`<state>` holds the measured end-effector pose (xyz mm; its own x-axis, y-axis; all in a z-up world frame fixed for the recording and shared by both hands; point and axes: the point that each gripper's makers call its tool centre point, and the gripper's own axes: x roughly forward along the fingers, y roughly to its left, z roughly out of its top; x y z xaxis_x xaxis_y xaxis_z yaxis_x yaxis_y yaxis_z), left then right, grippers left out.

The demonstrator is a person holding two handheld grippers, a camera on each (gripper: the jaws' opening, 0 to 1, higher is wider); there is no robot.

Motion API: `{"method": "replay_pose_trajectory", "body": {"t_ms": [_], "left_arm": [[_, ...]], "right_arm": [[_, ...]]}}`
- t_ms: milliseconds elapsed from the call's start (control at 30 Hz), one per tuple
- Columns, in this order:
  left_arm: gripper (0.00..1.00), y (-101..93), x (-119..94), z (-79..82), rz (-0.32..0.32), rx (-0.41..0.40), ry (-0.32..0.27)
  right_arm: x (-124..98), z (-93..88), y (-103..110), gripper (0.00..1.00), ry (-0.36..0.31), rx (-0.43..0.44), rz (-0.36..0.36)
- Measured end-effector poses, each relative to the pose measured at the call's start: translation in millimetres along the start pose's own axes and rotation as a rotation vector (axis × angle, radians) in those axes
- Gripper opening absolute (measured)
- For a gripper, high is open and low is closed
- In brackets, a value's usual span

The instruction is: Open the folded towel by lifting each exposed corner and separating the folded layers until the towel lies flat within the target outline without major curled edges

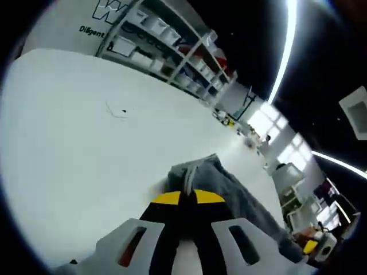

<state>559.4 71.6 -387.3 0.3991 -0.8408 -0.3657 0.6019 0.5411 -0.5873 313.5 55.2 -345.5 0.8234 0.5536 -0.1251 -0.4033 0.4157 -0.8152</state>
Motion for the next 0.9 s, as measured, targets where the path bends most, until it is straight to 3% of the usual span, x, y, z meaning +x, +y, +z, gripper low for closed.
{"method": "replay_pose_trajectory", "body": {"t_ms": [67, 133, 333, 600, 700, 800, 900], "left_arm": [[0.03, 3.7, 1.3, 0.8, 0.009, 0.009, 0.005], [0.03, -1.0, 0.4, 4.7, -0.028, -0.038, -0.005], [0.02, -9.8, -3.6, 10.8, -0.054, -0.059, -0.003], [0.02, -16.9, 0.2, 19.8, -0.042, -0.045, -0.005], [0.02, -20.3, 0.6, 26.8, -0.045, -0.074, -0.021], [0.02, -21.9, 3.8, 31.5, -0.012, -0.053, -0.045], [0.02, -29.6, 6.0, 34.8, -0.014, -0.058, -0.051]], "right_arm": [[0.8, -0.6, -1.4, 0.0, -0.001, 0.007, -0.006], [1.0, -1.7, -3.3, 0.0, 0.0, 0.014, -0.015], [-2.7, -4.5, -11.3, 0.0, -0.008, 0.063, -0.023], [-8.3, -7.9, -14.4, 0.0, -0.02, 0.087, -0.027], [-9.8, -7.9, -14.9, 0.0, -0.024, 0.082, -0.034], [-11.8, -6.9, -17.0, 0.0, -0.032, 0.089, -0.039], [-15.1, -7.6, -25.1, 0.0, -0.041, 0.182, -0.057]]}}
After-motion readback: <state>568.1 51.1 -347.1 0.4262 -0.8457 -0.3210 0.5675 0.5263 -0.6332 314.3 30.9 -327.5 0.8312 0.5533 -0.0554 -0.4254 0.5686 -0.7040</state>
